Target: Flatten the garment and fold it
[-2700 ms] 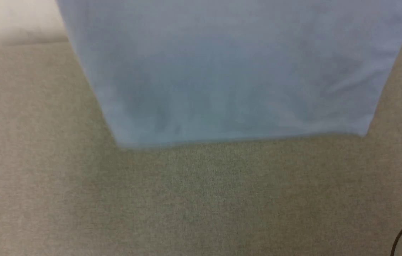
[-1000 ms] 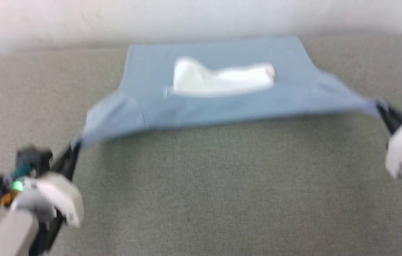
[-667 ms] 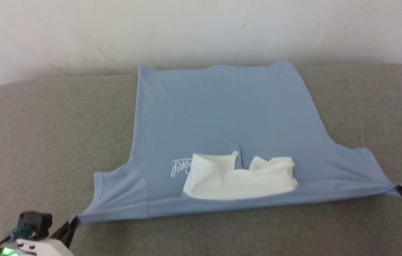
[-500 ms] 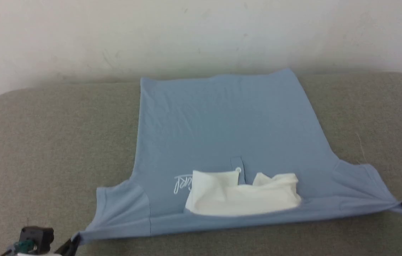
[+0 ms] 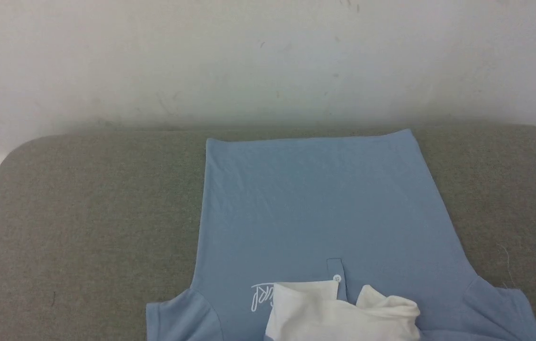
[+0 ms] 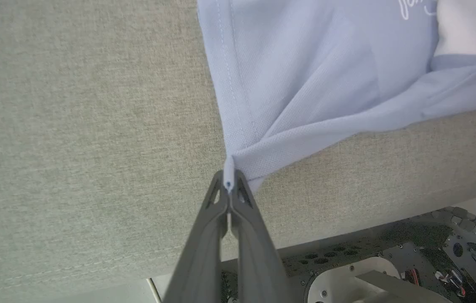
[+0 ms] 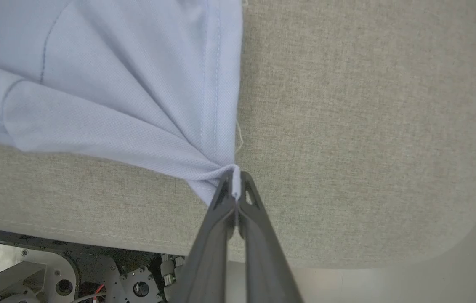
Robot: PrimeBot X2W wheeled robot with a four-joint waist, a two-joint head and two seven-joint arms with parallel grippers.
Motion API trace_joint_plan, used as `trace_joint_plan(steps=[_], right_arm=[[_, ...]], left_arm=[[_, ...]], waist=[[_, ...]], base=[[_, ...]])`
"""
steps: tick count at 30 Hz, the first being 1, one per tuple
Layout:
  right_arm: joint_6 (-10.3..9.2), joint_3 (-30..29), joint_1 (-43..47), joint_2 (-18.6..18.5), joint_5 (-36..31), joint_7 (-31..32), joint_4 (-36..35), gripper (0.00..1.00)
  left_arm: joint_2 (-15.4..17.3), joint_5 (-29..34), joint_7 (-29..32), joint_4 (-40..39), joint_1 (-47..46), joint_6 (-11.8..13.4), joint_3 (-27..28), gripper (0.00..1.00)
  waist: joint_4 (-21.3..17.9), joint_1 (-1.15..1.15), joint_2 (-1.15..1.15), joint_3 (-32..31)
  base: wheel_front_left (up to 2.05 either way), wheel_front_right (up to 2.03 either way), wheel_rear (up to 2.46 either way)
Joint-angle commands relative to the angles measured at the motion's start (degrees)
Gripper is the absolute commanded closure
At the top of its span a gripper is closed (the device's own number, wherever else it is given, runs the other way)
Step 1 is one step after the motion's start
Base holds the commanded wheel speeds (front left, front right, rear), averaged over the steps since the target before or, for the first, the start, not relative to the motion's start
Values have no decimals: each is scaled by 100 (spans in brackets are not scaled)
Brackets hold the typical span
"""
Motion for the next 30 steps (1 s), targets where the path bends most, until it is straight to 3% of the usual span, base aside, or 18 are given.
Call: trace_joint_plan(steps=[1, 2, 3, 4, 12, 18, 30], right_arm=[[-14, -98, 77, 64, -108, 125, -92, 100], [-14, -143, 66, 121, -144, 183, -147, 100], [-14, -187, 30, 176, -190, 198, -222, 64], [-14, -245, -19, 244, -215, 220, -281, 0], [-14, -551, -839, 493, -309, 592, -804, 0], [-14, -653, -1826, 584, -298, 907, -910, 0], [-14, -573, -4717, 413, -561, 1734, 417, 0]], left_arm=[[-69, 24, 21, 43, -77, -12, -53, 100], [-143, -8, 11, 32, -126, -34, -61, 100], [-222, -54, -8, 8, -178, -62, -58, 100], [-287, -97, -29, -18, -225, -91, -50, 100], [-539, -221, -95, -463, -603, -342, -64, 100], [-592, 7, -178, -782, -894, -321, -81, 100], [-1083, 484, -383, -1284, -1583, -377, -372, 100]], waist=[[51, 1, 0, 9], [72, 1, 0, 23], [98, 1, 0, 41], [126, 1, 0, 67], [469, 1, 0, 628], [815, 1, 0, 1229], [1716, 1, 0, 2649]], base=[[0, 0, 0], [0, 0, 0], [0, 0, 0], [0, 0, 0], [0, 0, 0], [0, 0, 0], [0, 0, 0]])
